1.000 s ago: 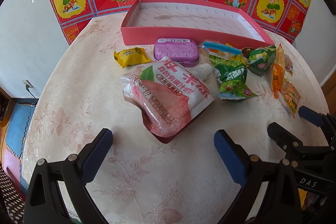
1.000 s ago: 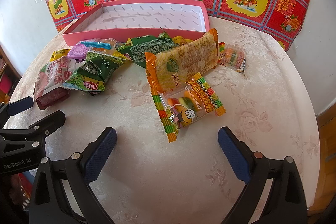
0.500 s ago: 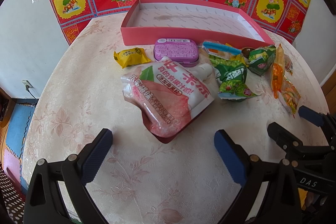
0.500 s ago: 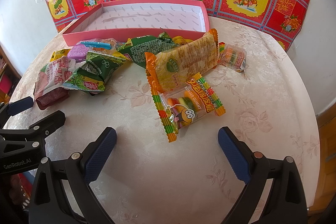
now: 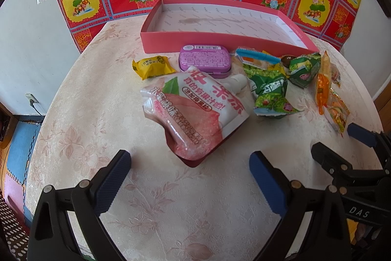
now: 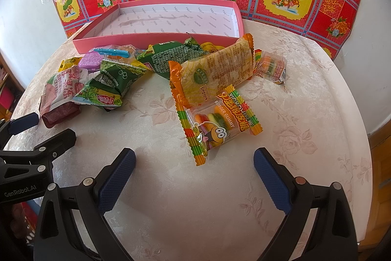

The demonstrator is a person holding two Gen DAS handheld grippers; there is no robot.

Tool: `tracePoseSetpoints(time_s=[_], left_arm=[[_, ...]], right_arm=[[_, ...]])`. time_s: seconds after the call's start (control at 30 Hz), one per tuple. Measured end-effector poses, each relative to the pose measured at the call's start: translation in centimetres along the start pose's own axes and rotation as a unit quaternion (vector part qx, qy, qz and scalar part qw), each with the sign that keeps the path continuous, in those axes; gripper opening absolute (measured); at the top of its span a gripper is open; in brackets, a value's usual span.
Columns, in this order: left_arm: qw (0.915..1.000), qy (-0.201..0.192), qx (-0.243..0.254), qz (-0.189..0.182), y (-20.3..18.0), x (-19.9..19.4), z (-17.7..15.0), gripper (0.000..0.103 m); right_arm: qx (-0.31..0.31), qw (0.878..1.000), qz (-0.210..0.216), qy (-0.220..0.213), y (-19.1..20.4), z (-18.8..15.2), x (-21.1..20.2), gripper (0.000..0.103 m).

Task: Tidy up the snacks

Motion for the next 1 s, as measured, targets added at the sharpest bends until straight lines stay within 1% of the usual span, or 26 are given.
tracePoseSetpoints(time_s=[0.27, 0.37, 0.47, 0.57, 0.67, 0.73, 0.83, 0.93, 1.0], left_arm=[[0.9999, -0.001, 0.008, -0.006, 0.1, 0.1, 0.2, 0.099], [0.9999, -0.003, 0.005, -0.011, 0.2, -0.5, 0.3, 0.095], [0.9995, -0.003, -0.013, -0.029, 1.1, -0.7, 0.4, 0.089], [0.9987, -0.004, -0.032, -0.039, 2.1, -0.9, 0.5, 0.088], [0.9977, -0.013, -0.043, -0.05, 2.6, -1.4, 1.0, 0.088], [0.9975, -0.022, -0.04, -0.055, 2.6, -1.8, 1.5, 0.088], [0.9975, -0.021, -0.031, -0.06, 1.9, -1.7, 2.3, 0.088], [0.9967, -0.022, -0.025, -0.075, 0.9, -1.6, 3.3, 0.088], [0.997, -0.023, -0.016, -0.072, 0.4, -1.3, 3.8, 0.088]], right_arm=[[0.0, 1.0, 0.01, 0.007, -0.3, 0.1, -0.4, 0.098], [0.01, 1.0, 0.019, 0.008, -0.8, 0.2, -0.7, 0.098], [0.022, 0.999, 0.026, 0.002, -1.3, 0.2, -1.4, 0.097], [0.027, 0.999, 0.036, -0.01, -1.7, 0.5, -2.0, 0.097], [0.029, 0.998, 0.047, -0.021, -1.6, 1.1, -2.3, 0.097], [0.031, 0.998, 0.057, -0.026, -1.5, 1.5, -2.4, 0.097], [0.035, 0.997, 0.065, -0.026, -1.4, 2.0, -2.1, 0.097], [0.032, 0.997, 0.064, -0.024, -1.3, 2.2, -1.8, 0.097], [0.03, 0.997, 0.063, -0.023, -1.3, 2.3, -1.6, 0.097]])
Point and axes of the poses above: each gripper's, at about its wrist camera, not at the fingertips, and x roughly the way its jaws point, y to its left, z to its top, the point moved 7 cm from there along x, roughly the way its jaws point, and after that the axes turned 13 degrees about z, right-handed, at the moved point
